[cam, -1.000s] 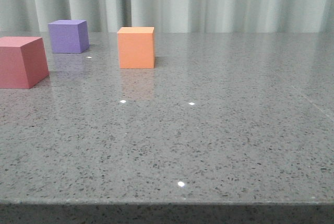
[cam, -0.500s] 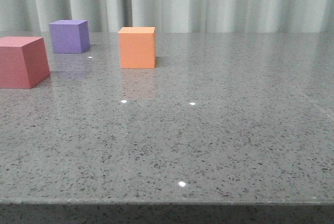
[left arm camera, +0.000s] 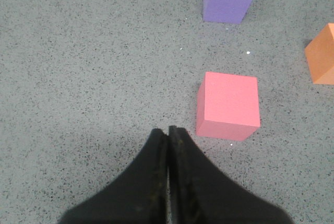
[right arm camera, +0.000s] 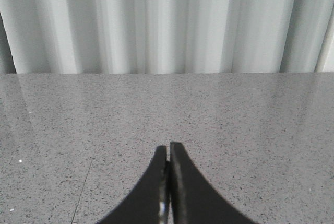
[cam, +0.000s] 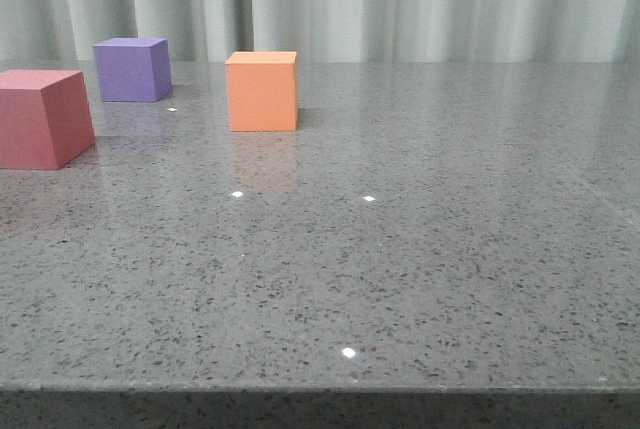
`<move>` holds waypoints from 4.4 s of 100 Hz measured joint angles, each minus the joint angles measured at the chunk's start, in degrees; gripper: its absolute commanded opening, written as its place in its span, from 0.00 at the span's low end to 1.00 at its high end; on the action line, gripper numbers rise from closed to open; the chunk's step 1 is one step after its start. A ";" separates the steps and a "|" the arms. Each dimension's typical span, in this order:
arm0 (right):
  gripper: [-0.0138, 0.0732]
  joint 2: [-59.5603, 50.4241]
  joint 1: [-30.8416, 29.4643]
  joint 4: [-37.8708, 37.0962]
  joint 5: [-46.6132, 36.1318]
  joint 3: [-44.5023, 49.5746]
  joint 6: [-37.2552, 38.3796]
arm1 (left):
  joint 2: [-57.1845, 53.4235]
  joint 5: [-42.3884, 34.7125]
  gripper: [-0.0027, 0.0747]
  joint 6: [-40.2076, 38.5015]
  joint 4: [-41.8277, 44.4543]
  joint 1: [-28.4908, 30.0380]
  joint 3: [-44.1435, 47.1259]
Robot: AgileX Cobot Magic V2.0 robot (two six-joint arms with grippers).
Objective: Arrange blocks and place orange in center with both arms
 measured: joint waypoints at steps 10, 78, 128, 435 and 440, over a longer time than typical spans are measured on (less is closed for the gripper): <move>0.08 0.00 0.00 0.00 0.00 0.00 0.00 | 0.08 0.00 0.01 0.00 0.00 0.00 0.00; 0.08 0.00 0.00 0.00 0.00 0.00 0.00 | 0.08 -2.32 0.84 0.00 -0.66 0.00 0.00; 0.08 0.00 0.00 0.00 0.00 0.00 0.00 | 22.40 -5.57 0.84 -0.65 -3.46 -14.99 -18.13; 0.08 0.00 0.00 0.00 0.00 0.00 0.00 | 50.69 0.47 0.32 1.09 1.65 -9.62 -33.69; 0.08 0.00 0.00 0.00 0.00 0.00 0.00 | 50.69 -0.60 0.32 1.09 1.56 -9.62 -32.53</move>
